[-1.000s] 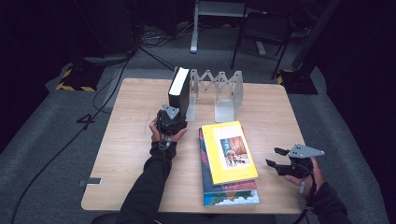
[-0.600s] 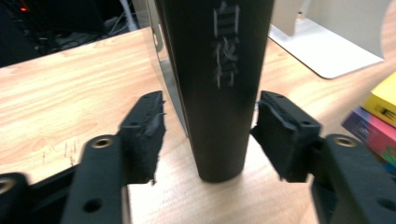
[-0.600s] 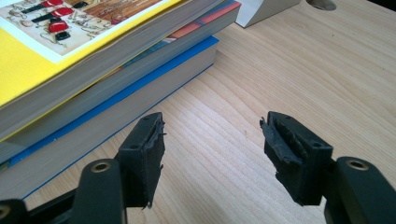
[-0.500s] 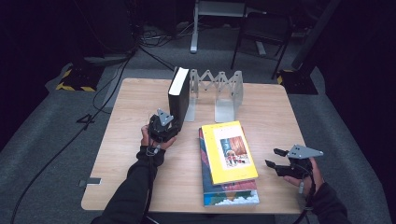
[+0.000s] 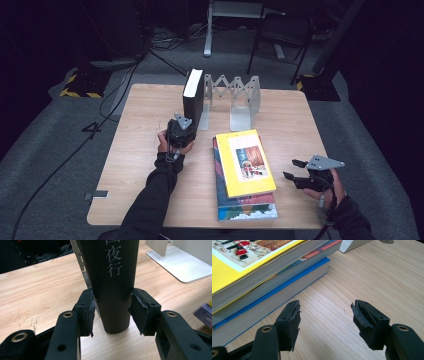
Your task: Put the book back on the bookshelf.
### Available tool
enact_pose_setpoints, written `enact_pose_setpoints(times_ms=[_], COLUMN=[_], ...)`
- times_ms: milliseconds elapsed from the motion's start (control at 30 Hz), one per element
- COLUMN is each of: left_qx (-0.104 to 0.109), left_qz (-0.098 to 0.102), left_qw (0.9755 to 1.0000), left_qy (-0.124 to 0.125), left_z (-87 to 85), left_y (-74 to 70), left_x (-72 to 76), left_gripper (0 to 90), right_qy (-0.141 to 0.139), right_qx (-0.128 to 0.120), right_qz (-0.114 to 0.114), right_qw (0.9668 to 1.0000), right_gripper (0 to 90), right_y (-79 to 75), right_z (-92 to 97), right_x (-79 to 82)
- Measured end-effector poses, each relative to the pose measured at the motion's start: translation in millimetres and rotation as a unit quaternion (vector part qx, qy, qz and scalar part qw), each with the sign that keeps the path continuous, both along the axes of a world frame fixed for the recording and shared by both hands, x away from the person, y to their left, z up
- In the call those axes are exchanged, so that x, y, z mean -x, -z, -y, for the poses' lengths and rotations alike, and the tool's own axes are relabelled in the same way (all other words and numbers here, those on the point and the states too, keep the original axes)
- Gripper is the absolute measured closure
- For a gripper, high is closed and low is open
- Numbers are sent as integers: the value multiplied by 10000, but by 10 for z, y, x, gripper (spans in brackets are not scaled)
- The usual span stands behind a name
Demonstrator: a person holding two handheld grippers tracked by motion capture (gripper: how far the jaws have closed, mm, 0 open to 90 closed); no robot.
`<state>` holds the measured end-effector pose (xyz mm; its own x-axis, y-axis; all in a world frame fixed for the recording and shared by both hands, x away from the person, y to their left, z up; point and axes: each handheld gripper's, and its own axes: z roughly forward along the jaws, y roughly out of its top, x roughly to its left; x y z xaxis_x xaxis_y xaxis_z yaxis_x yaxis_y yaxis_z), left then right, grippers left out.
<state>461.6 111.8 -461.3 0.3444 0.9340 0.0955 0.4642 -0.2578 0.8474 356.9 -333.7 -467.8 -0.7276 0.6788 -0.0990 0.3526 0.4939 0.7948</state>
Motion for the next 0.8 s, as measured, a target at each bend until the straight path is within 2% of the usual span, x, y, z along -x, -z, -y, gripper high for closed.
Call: enact_pose_setpoints(times_ms=[200, 367, 533, 567, 633, 733, 800], left_qx=[146, 116, 180, 191, 167, -141, -250], left_qz=[-24, -30, -79, -97, -144, -153, -214], left_qw=[9998, 9998, 9997, 9997, 9996, 9984, 9969], left_qy=[-118, -144, -136, -83, 183, 534, 720], left_z=[-4, 11, -11, -26, -61, -71, -89], left_y=[1, -1, 10, 12, 17, 18, 13], left_x=[-76, -116, -88, -65, 17, 175, 258], left_gripper=[548, 548, 566, 575, 565, 545, 527], right_qy=[-3, -42, -57, -63, -80, -75, -70], right_qx=[-14, -26, -18, -18, -35, -62, -103], right_qz=[0, 13, 11, 18, 22, 65, 59], right_qw=[10000, 10000, 10000, 10000, 10000, 9999, 9999], right_gripper=[381, 376, 376, 375, 373, 371, 368], right_y=[2, -1, -6, -11, -24, -51, -64], right_z=[5, 3, -3, -1, 4, 18, 24], right_x=[-1, 2, 4, 5, 12, 24, 30])
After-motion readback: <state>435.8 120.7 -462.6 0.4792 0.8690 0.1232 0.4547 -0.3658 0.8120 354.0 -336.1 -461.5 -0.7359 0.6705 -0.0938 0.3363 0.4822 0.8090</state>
